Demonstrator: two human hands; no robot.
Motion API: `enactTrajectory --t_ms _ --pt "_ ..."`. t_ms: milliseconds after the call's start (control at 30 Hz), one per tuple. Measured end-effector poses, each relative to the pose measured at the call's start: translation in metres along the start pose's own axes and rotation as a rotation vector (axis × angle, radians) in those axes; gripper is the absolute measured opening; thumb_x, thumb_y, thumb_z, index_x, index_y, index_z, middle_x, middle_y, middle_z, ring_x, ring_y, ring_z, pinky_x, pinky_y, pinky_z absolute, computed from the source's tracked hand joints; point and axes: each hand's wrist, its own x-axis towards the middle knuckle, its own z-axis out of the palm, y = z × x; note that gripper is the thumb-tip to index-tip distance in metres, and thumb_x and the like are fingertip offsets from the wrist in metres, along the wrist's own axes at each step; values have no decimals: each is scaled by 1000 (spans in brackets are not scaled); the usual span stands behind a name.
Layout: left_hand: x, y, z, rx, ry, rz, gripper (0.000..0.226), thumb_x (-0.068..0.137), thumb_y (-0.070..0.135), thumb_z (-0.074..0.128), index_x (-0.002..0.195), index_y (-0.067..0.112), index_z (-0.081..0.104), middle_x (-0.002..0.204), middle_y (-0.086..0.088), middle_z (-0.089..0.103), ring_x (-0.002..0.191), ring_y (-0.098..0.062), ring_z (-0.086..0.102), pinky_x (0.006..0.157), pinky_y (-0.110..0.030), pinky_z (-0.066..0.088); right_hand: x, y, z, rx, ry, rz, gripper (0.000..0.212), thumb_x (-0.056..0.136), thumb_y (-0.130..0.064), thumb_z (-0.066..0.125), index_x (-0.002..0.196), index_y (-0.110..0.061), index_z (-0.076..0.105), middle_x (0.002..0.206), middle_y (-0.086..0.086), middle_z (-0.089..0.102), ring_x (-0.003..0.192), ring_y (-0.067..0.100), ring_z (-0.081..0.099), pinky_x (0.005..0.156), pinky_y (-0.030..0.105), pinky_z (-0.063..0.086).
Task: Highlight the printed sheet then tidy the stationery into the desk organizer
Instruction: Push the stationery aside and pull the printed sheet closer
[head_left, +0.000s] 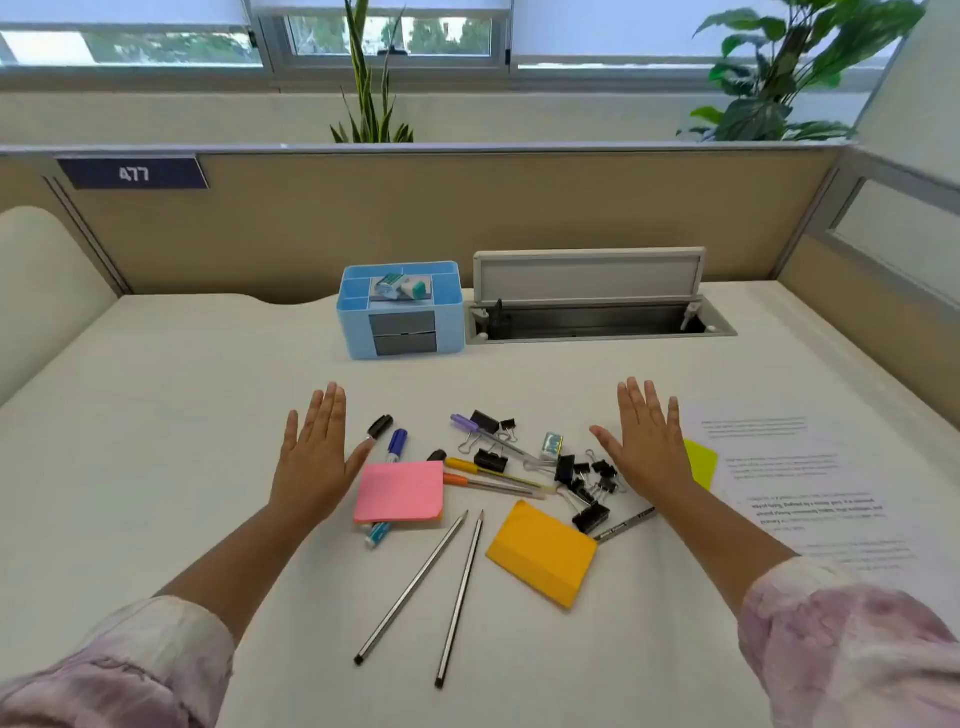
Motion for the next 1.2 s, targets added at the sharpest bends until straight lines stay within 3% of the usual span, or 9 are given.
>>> enactTrajectory --t_ms 67,200,333,500,633,733,833,1033,1200 --pt "-6 -1 6 -38 -25 -36 87 78 67 0 144 11 -7 152 0 -11 140 -13 -10 113 -35 -8 -4 1 6 -15 1 15 114 61 -74 -33 148 -12 7 157 6 4 145 23 -5 114 47 -8" --pt "-23 0 21 -168 -30 -128 79 84 58 14 146 11 1 155 -3 3 143 -16 -1 114 -38 -3 -17 4 21 -40 -7 38 109 61 -74 -32 148 -23 11 157 -1 5 144 23 -7 110 51 -14" --pt "-43 0 32 -232 -55 -232 65 95 47 25 147 13 7 155 -3 10 143 -18 4 115 -43 -1 -23 3 21 2 -68 97 80 78 -65 -5 146 -30 19 157 -3 6 144 21 -7 110 52 -15" --pt "-43 2 33 -228 -123 -253 55 96 44 23 146 25 13 154 6 16 143 -16 5 113 -46 -2 -25 6 21 35 -94 118 55 96 -54 17 145 -29 26 157 -2 12 145 20 -4 113 52 -9" --pt "-42 5 32 -235 -123 -257 54 96 44 24 146 24 15 154 5 18 143 -18 5 113 -47 -1 -28 7 23 77 -23 102 63 90 -54 12 140 -25 38 154 -1 23 145 19 4 113 48 -9" --pt "-47 7 34 -182 -93 -235 55 96 42 26 146 22 16 152 1 23 142 -20 10 113 -47 5 -31 12 22 210 -11 130 48 97 -46 29 137 -23 43 150 1 33 143 19 17 115 47 4" --pt "-51 12 33 -169 -60 -227 54 96 39 31 145 20 21 150 -2 29 141 -23 16 112 -47 11 -32 14 21 257 -4 124 45 98 -41 34 137 -22 43 148 0 37 141 19 24 114 45 12" --pt "-57 14 31 -172 -84 -217 52 96 40 27 145 27 17 150 3 28 141 -23 16 112 -51 10 -32 15 20 231 -35 123 48 97 -43 33 140 -23 38 150 -3 32 141 18 22 115 44 11" --pt "-55 34 15 -321 -13 -280 58 86 63 14 141 47 6 153 15 13 142 -30 5 106 -62 1 -32 13 21 157 -89 108 53 97 -47 29 144 -23 29 154 -3 23 143 19 15 114 48 9"
